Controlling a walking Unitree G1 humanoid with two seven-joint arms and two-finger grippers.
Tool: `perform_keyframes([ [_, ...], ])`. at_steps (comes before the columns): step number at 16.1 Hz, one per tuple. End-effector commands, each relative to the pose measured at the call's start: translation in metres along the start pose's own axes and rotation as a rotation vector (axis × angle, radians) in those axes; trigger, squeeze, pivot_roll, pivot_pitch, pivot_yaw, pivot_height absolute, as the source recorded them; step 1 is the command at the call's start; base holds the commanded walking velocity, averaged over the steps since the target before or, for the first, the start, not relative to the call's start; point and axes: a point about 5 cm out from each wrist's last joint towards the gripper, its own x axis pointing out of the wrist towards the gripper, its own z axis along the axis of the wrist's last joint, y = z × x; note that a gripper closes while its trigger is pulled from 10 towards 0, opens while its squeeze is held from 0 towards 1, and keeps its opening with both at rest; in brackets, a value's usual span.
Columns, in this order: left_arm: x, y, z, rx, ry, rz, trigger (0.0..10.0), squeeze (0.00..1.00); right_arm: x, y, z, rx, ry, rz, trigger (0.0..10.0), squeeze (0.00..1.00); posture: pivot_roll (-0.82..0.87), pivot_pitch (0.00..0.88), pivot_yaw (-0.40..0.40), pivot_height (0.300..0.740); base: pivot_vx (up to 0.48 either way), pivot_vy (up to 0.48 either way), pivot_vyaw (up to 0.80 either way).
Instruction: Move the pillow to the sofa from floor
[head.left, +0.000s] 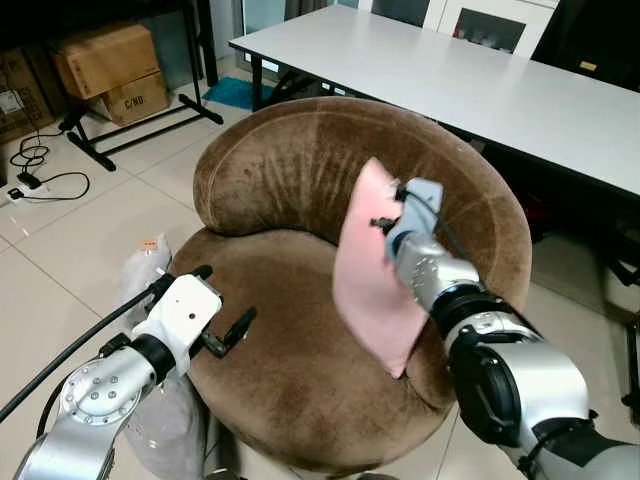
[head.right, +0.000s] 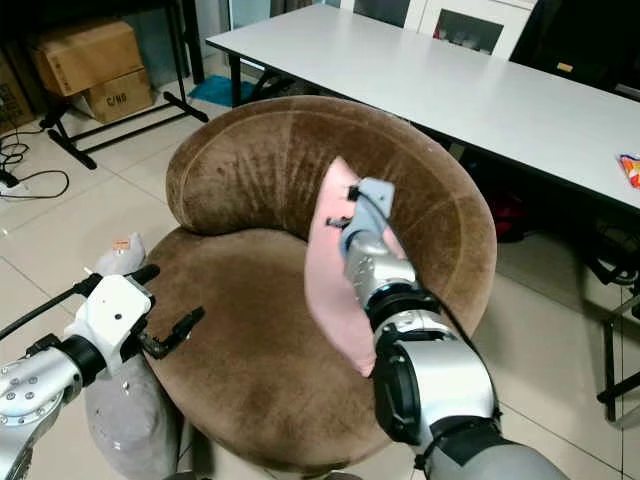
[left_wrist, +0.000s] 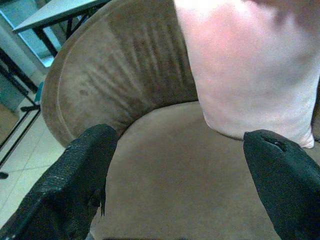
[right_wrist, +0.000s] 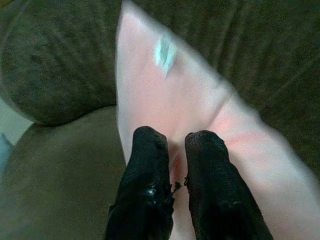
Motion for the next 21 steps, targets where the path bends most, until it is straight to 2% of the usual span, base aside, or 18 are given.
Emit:
perform_keyframes([
  [1,-0.001,-0.002,0.004,0.006,-0.013,0.001,10.0,0.0,0.0,0.0,0.012,0.026,-0.048,-0.001,10.0,1.0,0.0,0.0,-0.123,0.74,0.0,0.0,0.0],
  [3,-0.001,-0.001,0.004,0.007,-0.014,0.011,10.0,0.0,0.0,-0.003,0.021,0.051,-0.088,-0.045,10.0,1.0,0.0,0.0,-0.124,0.74,0.0,0.0,0.0],
  [5,0.001,0.0,0.005,0.011,-0.018,0.019,10.0,0.0,-0.001,-0.009,0.045,0.109,-0.164,-0.066,10.0,1.0,-0.01,0.0,-0.122,0.74,0.0,0.0,0.0],
  [6,0.002,0.001,0.006,0.016,-0.024,0.029,10.0,0.0,-0.003,-0.011,0.058,0.079,-0.225,-0.067,10.0,0.73,-0.01,0.0,-0.124,0.74,0.0,0.0,0.0],
  [7,0.003,0.002,0.007,0.016,-0.027,0.038,10.0,0.0,-0.003,-0.012,0.061,0.073,-0.244,-0.058,10.0,0.34,-0.01,0.0,-0.124,0.74,0.0,0.0,0.0],
  [8,0.003,0.002,0.007,0.015,-0.029,0.049,10.0,0.0,-0.003,-0.011,0.063,0.077,-0.254,-0.017,10.0,0.0,-0.01,0.0,-0.127,0.74,0.0,0.0,0.0],
  [11,0.002,0.005,0.004,0.023,-0.02,0.106,10.0,0.0,-0.004,-0.003,0.06,-0.034,-0.284,0.137,10.0,0.0,-0.02,0.0,-0.127,0.74,0.0,0.0,0.0],
  [12,0.002,0.006,0.003,0.019,-0.014,0.118,10.0,0.0,-0.005,-0.001,0.048,-0.135,-0.273,0.233,10.0,0.0,-0.02,0.0,-0.127,0.74,0.0,0.0,0.0],
  [13,0.003,0.006,0.002,0.017,-0.012,0.122,10.0,0.0,-0.006,-0.001,0.041,-0.186,-0.281,0.274,10.0,0.0,-0.02,0.0,-0.127,0.74,0.0,0.0,0.0],
  [14,0.004,0.005,0.0,0.01,-0.007,0.13,10.0,0.0,-0.011,-0.009,0.023,-0.253,-0.29,0.3,10.0,0.0,-0.03,0.0,-0.126,0.74,0.0,0.0,0.0],
  [18,0.007,0.009,-0.007,0.005,0.027,0.163,10.0,0.0,-0.027,-0.023,-0.006,-0.315,-0.249,0.353,10.0,0.0,-0.05,0.0,-0.111,0.74,0.0,0.0,0.0],
  [19,0.01,0.011,-0.012,-0.023,0.046,0.182,10.0,0.0,-0.033,-0.026,-0.013,-0.376,-0.244,0.363,10.0,0.0,-0.06,0.0,-0.107,0.74,0.0,0.0,0.0],
  [21,0.013,0.015,-0.027,-0.131,0.094,0.23,10.0,0.0,-0.043,-0.026,-0.02,-0.463,-0.234,0.386,10.0,0.0,-0.07,0.0,-0.102,0.74,0.0,0.0,0.0],
])
